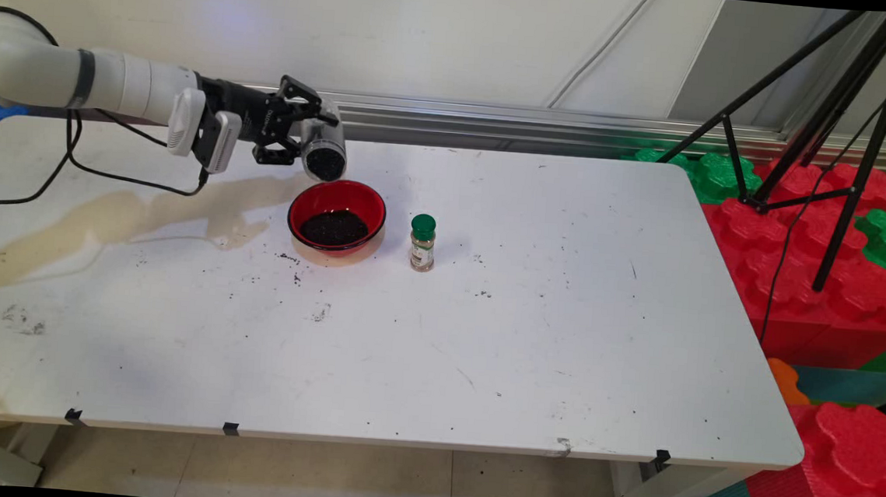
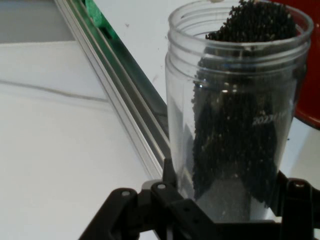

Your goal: Pour the black seasoning powder in the red bowl

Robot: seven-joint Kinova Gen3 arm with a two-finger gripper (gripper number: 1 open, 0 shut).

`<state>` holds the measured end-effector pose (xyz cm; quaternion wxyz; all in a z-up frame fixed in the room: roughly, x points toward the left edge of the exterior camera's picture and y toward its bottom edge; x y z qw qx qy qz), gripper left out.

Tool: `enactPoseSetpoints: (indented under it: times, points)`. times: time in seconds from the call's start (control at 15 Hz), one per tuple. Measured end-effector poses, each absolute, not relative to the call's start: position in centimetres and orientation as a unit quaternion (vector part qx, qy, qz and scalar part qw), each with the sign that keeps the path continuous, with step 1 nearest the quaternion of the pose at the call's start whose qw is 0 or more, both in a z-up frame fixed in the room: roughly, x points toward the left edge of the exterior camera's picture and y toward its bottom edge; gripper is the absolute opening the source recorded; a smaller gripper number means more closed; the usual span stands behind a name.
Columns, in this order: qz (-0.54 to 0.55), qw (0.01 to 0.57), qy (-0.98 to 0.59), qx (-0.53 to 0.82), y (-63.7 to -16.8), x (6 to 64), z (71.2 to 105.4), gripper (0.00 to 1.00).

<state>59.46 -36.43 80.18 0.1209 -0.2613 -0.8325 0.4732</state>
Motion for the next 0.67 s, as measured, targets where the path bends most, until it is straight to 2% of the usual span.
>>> enactPoseSetpoints:
  times: [0.67]
  points:
    - [0.438, 0.203, -0.866, -0.130, -35.99, 60.11, 80.82, 0.00]
